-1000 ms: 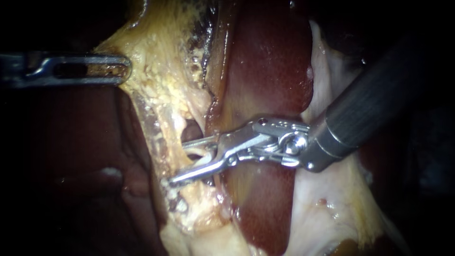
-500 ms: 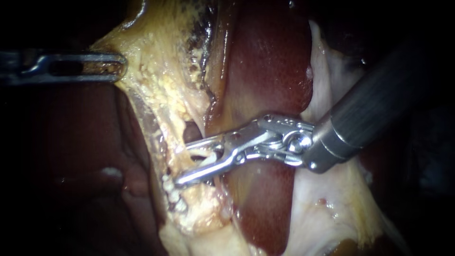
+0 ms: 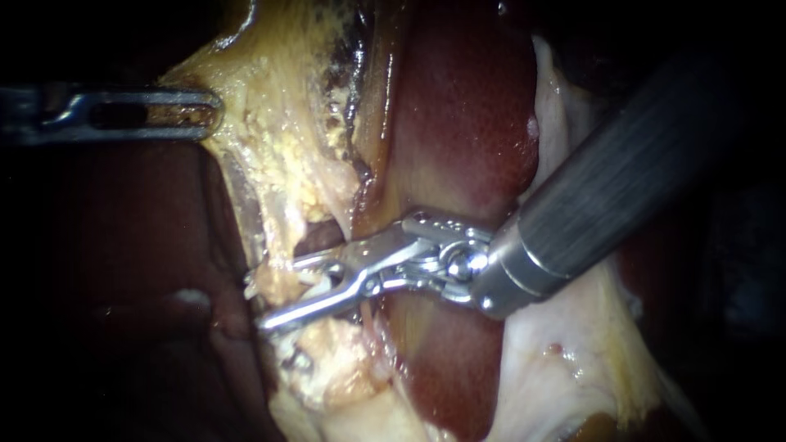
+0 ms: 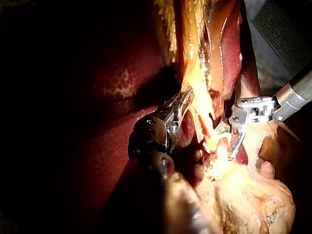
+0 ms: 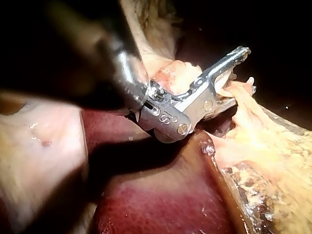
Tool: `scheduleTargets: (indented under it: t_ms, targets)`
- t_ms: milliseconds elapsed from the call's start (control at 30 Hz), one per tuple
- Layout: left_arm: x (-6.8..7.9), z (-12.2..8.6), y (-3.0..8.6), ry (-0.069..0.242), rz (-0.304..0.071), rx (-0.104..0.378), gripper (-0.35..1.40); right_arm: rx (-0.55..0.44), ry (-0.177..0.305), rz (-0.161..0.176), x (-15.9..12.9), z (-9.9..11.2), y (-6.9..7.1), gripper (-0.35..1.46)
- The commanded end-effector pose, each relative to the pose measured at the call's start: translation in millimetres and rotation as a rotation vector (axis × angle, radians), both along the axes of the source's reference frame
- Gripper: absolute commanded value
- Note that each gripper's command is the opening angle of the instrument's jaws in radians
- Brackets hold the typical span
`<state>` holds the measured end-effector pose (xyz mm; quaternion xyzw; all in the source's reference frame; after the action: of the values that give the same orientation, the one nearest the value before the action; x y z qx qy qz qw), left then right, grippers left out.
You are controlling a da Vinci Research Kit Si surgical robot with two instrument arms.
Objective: Clipping third clip left tube
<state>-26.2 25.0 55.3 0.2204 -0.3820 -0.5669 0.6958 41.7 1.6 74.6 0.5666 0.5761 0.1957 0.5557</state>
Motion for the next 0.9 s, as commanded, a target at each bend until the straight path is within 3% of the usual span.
scheduleTargets:
  t_ms: [33,133,267,700,900]
  targets:
    - [0.0,0.0,0.0,0.001,-0.001,0.000,-0.35,0.010,0.005,0.000,0.1,0.0,0.0,0.44]
    - [-0.1,0.0,0.0,0.001,-0.001,0.000,-0.35,0.036,0.015,-0.012,0.5,0.0,-0.1,0.44]
    - [-0.2,0.0,0.0,0.002,-0.002,0.000,-0.35,0.075,0.023,-0.004,1.1,0.1,0.1,0.43]
    - [-0.5,-0.3,-0.2,0.004,-0.005,0.000,-0.35,0.136,-0.063,0.081,1.3,3.0,2.3,0.37]
    - [-0.5,-0.3,-0.2,0.004,-0.005,0.000,-0.35,0.140,-0.071,0.093,1.2,2.8,2.8,0.35]
